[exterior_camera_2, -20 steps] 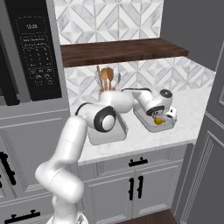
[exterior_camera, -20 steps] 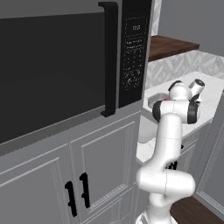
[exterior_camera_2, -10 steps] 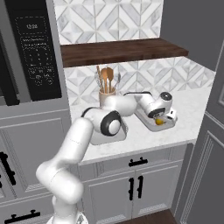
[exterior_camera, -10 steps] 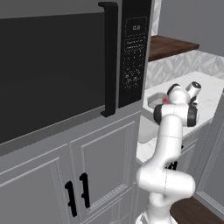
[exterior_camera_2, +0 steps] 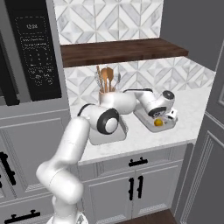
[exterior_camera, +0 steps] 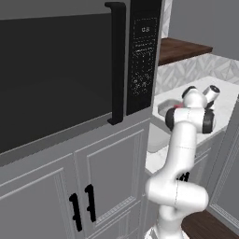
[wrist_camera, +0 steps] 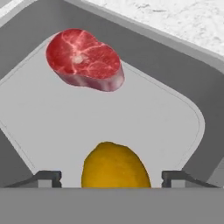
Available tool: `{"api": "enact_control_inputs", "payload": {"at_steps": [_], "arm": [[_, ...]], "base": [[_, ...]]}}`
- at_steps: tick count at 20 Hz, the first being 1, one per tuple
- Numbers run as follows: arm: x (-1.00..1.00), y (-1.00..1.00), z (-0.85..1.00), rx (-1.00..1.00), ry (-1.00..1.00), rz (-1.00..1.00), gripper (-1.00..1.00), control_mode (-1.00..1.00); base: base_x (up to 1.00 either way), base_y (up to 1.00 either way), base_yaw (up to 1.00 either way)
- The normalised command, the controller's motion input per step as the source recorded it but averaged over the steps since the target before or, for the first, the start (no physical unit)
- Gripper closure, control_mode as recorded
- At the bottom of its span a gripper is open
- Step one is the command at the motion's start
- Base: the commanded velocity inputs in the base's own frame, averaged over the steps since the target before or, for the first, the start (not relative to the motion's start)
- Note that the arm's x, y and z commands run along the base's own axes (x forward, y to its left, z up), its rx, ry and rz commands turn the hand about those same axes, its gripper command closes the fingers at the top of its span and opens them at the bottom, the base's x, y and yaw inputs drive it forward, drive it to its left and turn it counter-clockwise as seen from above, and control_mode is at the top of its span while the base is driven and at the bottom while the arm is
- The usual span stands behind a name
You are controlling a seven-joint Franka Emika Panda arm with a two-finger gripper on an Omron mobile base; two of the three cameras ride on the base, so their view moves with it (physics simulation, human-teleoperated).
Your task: Place one lemon and one steak in each tupperware on the nearby counter, to pack two identical lunches.
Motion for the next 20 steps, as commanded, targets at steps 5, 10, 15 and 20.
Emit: {"api": "enact_control_inputs", "payload": {"at_steps": [5,10,15,20], "arm": [[-0.70,0.25,0.12,0.00,-0.19,0.00,-1.00,-1.00],[-0.79,0.45,0.50,-0.02,-0.22,0.00,-1.00,-1.00],[-0.99,0.20,0.89,-0.06,-0.10,0.00,-1.00,-1.00],[-1.00,0.15,1.00,-0.03,0.00,0.00,-1.00,-1.00]], "base": [[0.00,0.00,0.00],[0.00,0.00,0.00],[0.00,0.00,0.00],[0.00,0.00,0.00]]}}
